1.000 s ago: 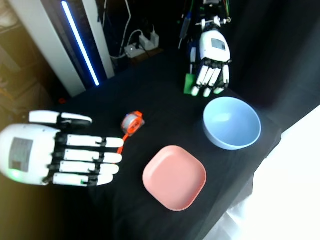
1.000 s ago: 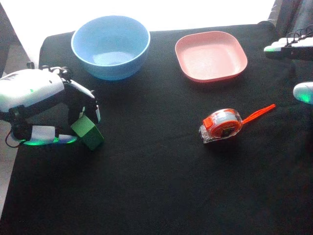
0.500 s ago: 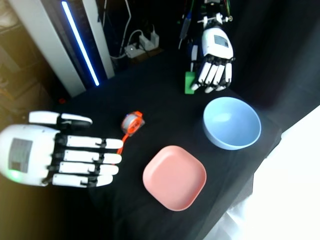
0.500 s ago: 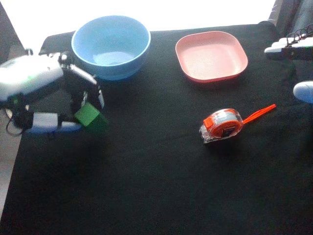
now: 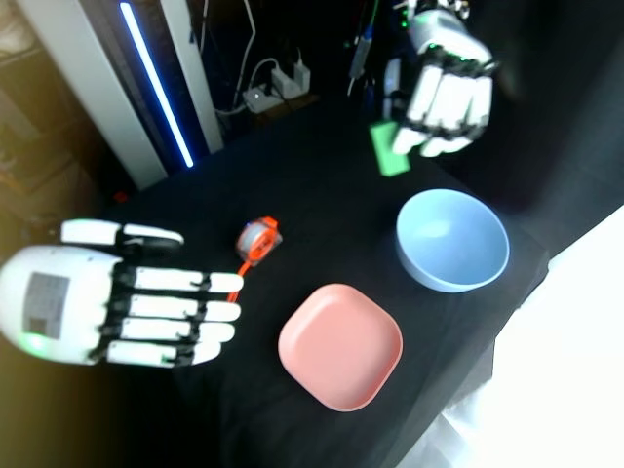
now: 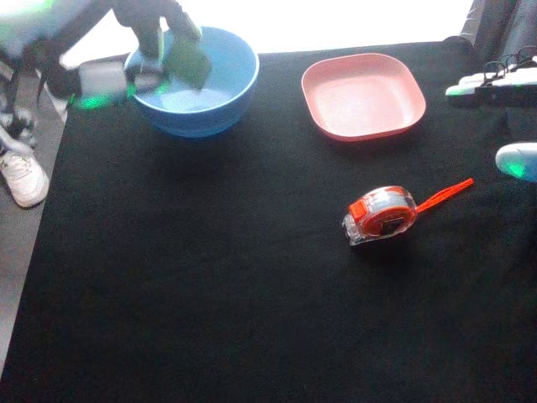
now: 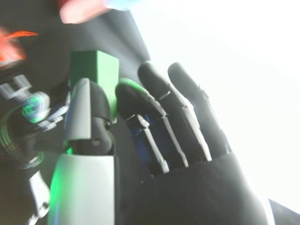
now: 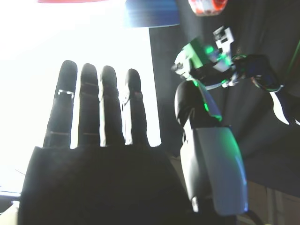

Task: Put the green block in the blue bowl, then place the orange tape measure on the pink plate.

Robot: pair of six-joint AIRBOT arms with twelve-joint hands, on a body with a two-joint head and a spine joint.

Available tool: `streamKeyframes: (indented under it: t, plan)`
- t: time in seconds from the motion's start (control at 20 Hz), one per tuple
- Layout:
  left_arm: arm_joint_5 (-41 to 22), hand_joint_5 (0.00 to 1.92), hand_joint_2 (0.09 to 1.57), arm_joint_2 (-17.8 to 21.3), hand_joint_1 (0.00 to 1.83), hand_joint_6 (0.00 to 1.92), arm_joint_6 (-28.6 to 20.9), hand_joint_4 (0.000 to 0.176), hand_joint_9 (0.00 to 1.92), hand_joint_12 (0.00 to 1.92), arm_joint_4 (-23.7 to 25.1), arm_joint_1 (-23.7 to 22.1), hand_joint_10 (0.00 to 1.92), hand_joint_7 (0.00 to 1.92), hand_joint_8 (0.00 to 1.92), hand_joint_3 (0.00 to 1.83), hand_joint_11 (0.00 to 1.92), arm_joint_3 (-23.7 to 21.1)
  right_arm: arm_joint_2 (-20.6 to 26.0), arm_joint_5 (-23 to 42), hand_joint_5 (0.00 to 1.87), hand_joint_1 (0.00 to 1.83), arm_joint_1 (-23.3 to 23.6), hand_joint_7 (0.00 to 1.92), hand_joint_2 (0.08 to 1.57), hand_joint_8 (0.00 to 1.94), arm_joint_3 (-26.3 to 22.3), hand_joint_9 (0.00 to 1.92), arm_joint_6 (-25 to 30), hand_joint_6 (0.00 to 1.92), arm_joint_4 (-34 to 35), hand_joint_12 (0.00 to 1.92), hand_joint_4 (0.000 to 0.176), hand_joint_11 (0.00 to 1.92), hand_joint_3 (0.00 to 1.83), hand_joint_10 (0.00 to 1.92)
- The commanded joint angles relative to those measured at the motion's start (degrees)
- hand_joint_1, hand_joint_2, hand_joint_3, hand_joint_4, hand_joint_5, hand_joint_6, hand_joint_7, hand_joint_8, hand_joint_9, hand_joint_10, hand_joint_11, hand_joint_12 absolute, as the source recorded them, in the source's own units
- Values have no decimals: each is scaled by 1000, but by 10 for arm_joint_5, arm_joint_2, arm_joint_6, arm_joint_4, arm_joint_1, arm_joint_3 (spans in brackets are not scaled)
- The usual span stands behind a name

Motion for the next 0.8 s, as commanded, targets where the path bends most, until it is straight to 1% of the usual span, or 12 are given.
streamKeyframes:
  t: [0.0, 0.15, 0.2, 0.25, 0.35, 0.4, 0.5, 0.55, 0.6, 0.65, 0.7, 0.75]
  plan:
    - [-41, 1194, 1036, -5, 1277, 466, 0, 0, 1023, 1429, -21, -13, 901, 1148, 899, 0, 779, 13, -1, 60, 407, 488, 9, 321, 1280, 2, 5, 311, 4, 2, 27, 873, 51, 3, 0, 5]
    - [24, 1188, 1051, -46, 1263, 503, 4, 0, 979, 1494, -72, -38, 1005, 1080, 1000, 1, 800, 81, -4, 60, 421, 458, 9, 342, 1276, 6, 8, 336, 4, 4, 27, 920, 50, 15, 0, 7]
    - [45, 1160, 1059, -57, 1279, 481, 4, 0, 1030, 1688, -91, -39, 1268, 1081, 1078, 1, 897, 101, -5, 60, 426, 469, 9, 345, 1273, 5, 9, 331, 4, 4, 26, 916, 50, 2, 0, 4]
    - [65, 1146, 1046, -68, 1208, 663, 4, 0, 1058, 1794, -103, -41, 1442, 1062, 1143, 0, 970, 118, -6, 60, 424, 472, 9, 346, 1273, 4, 10, 323, 4, 2, 26, 913, 50, 0, 0, 0]
    - [103, 1024, 1080, -90, 1244, 812, 4, 0, 978, 1509, -111, -44, 1071, 1081, 978, 0, 846, 146, -6, 60, 427, 460, 9, 350, 1275, 1, 11, 291, 4, 1, 26, 848, 32, 0, 0, 0]
    - [122, 976, 1105, -102, 1222, 894, 4, 0, 924, 1411, -113, -45, 869, 1014, 1038, 3, 771, 158, -6, 60, 429, 464, 9, 345, 1280, 1, 11, 270, 4, 1, 26, 803, 26, 0, 1, 1]
    - [157, 917, 1126, -127, 1224, 930, 4, 0, 923, 1406, -114, -47, 708, 987, 1129, 3, 762, 184, -8, 60, 430, 438, 9, 347, 1284, 1, 12, 259, 4, 1, 26, 754, 35, 0, 1, 0]
    - [165, 831, 1031, -135, 1116, 395, 4, 0, 873, 1477, -114, -47, 681, 855, 745, 0, 652, 191, -9, 61, 428, 451, 9, 350, 1281, 1, 13, 275, 4, 0, 26, 771, 35, 0, 0, 4]
    - [174, 840, 1023, -143, 1060, 131, 4, 24, 822, 1541, -114, -47, 779, 859, 502, 0, 623, 198, -11, 61, 435, 453, 9, 358, 1279, 3, 14, 287, 4, 2, 26, 783, 30, 6, 0, 7]
    - [177, 832, 1026, -148, 1001, 34, 4, 35, 759, 1583, -113, -48, 862, 870, 345, 0, 588, 201, -11, 61, 432, 430, 9, 349, 1276, 1, 15, 282, 4, 0, 26, 782, 43, 0, 0, 4]
    - [178, 794, 1023, -150, 974, 6, 4, 39, 668, 1574, -111, -49, 859, 834, 217, 0, 529, 203, -12, 61, 437, 422, 9, 354, 1277, 3, 16, 292, 4, 2, 26, 785, 33, 8, 0, 7]
    - [180, 752, 1017, -151, 942, 1, 4, 53, 595, 1557, -106, -51, 790, 808, 132, 0, 436, 203, -12, 61, 440, 415, 9, 359, 1274, 5, 16, 294, 4, 3, 26, 787, 33, 10, 0, 7]
